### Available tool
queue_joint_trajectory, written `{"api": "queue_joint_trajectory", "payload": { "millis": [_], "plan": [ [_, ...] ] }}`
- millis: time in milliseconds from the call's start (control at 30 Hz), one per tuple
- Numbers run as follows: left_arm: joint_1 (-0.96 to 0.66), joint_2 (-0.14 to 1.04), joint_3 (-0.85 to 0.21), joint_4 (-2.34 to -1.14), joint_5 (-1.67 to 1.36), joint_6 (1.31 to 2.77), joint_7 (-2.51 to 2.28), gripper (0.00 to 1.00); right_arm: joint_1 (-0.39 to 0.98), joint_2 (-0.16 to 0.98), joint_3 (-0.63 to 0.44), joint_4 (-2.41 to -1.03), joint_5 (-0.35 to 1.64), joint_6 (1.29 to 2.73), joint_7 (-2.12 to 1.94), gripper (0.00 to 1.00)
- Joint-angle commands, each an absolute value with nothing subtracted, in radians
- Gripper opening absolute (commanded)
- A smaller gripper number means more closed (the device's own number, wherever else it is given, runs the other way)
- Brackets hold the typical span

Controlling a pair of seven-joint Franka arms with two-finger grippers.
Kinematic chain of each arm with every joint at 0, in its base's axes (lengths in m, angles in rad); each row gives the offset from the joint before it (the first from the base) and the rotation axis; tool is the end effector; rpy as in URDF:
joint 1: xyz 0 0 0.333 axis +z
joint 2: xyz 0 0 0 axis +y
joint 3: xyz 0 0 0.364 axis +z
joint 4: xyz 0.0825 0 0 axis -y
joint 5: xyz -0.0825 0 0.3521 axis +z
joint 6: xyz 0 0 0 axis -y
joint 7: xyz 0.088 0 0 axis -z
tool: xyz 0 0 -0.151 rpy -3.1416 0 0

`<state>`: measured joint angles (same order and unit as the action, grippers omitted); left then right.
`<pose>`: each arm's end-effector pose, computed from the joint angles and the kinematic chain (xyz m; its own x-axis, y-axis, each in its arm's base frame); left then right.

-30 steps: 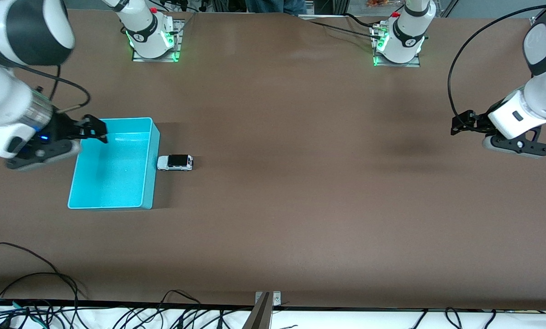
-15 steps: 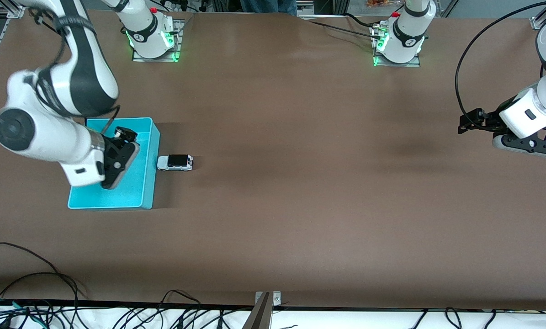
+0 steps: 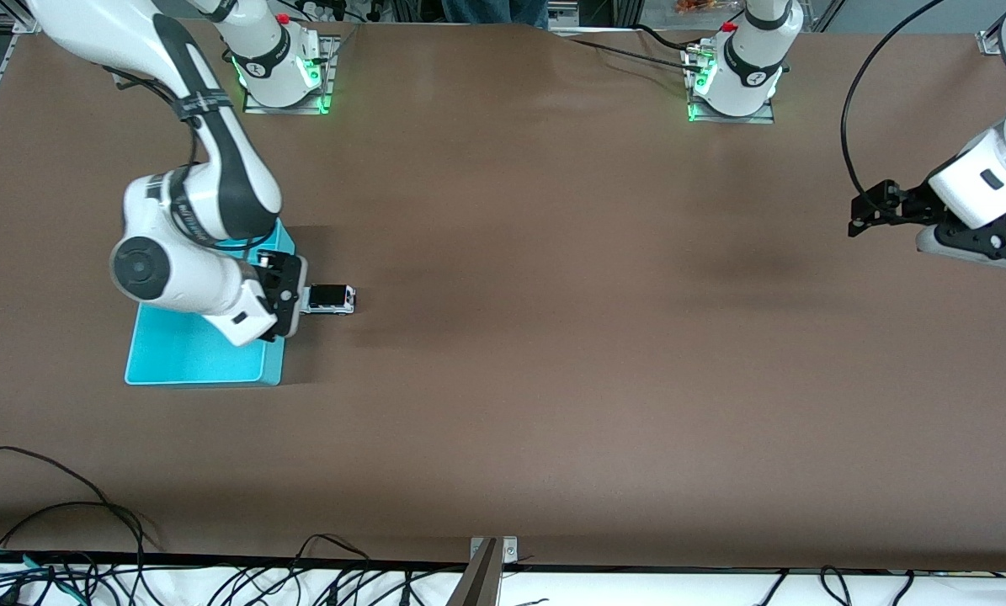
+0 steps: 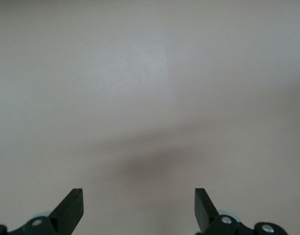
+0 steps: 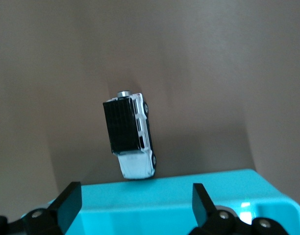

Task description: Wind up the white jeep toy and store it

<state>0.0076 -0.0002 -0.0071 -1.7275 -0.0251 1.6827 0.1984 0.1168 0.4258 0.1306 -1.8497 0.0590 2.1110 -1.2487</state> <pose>0.5243 -0.0033 0.5689 0.9803 -0.1938 -0.0389 -0.1926 -0.9807 0.0331 0.5910 0.1488 0.3042 0.1199 0.9919 0.0421 0.9764 -0.1102 -0.1855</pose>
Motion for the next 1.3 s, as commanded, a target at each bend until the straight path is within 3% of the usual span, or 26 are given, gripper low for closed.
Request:
{"api": "queue_joint_trajectory", "payload": {
  "millis": [0,334,434,567,668,901,1269],
  "plan": [
    [-0.005,-0.021,0.012,-1.709,-0.051,1.632,0.215,1.0,0.11,0.362,0.153,-2.038,0.075,2.302,-1.285,1.0],
    [-0.005,-0.021,0.012,-1.709,-0.051,1.617,0.216,1.0,0.112,0.37,0.167,-2.227,0.075,2.598,-1.353,0.97],
    [-0.006,-0.021,0.011,-1.694,-0.051,1.615,0.21,1.0,0.112,0.373,0.167,-2.252,0.075,2.645,-1.379,0.8],
    [-0.021,-0.011,0.006,-1.672,-0.052,1.618,0.207,1.0,0.112,0.373,0.167,-2.246,0.074,2.645,-1.422,0.32],
    [-0.023,0.008,0.006,-1.651,-0.051,1.618,0.219,1.0,0.112,0.368,0.167,-2.24,0.074,2.64,-1.431,0.17],
    [-0.014,0.037,0.009,-1.596,-0.086,1.62,0.213,1.0,0.11,0.348,0.167,-2.185,0.075,2.57,-1.422,0.12],
    [-0.011,0.061,0.012,-1.543,-0.087,1.632,0.221,1.0,0.091,0.348,0.158,-1.826,0.103,2.087,-1.411,0.12]
  ]
}}
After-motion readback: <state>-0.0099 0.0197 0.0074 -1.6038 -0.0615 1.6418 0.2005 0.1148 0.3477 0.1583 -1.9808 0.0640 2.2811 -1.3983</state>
